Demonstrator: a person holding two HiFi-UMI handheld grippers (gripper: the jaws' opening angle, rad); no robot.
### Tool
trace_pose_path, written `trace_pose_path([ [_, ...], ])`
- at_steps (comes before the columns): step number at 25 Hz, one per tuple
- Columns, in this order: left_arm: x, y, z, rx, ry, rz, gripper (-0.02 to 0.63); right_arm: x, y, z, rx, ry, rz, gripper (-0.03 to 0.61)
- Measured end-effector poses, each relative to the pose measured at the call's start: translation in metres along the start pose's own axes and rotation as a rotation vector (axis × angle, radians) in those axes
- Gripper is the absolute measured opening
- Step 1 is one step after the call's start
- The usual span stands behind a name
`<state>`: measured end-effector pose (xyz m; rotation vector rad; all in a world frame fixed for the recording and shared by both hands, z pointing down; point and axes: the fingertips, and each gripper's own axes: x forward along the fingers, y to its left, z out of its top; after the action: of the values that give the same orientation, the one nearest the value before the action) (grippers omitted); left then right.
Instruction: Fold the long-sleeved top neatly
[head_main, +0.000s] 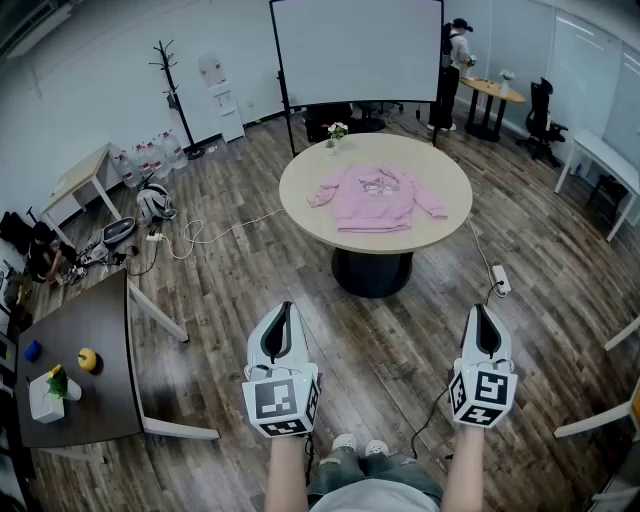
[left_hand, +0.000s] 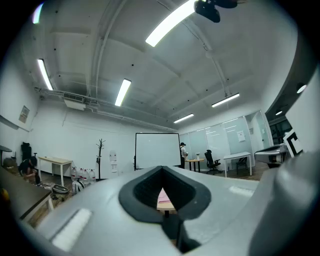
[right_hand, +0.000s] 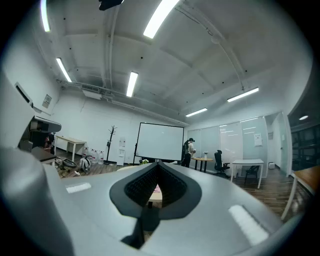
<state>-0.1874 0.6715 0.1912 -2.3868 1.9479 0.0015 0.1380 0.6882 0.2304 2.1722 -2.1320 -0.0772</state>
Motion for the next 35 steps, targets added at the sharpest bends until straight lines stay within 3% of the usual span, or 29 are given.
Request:
trace_pose_path([
  [22, 0.029, -0.017, -0.012, 0.004, 0.021, 0.003, 0.000, 0.025, -0.025, -0.011, 0.036, -0.002, -0.007, 0.020],
  [25, 0.036, -0.023, -0.012, 0.003, 0.020, 0.014, 0.000, 0.032, -0.034, -0.013, 0.042, 0.000, 0.009, 0.064],
  [29, 0.043, -0.033, -0.015, -0.001, 0.015, 0.029, 0.000, 0.041, -0.039, -0.018, 0.044, 0.002, 0.056, 0.185],
  [35, 0.050, -0.044, -0.020, -0.009, 0.030, 0.039, 0.002, 0.045, -0.044, -0.028, 0.051, 0.019, 0.089, 0.279],
])
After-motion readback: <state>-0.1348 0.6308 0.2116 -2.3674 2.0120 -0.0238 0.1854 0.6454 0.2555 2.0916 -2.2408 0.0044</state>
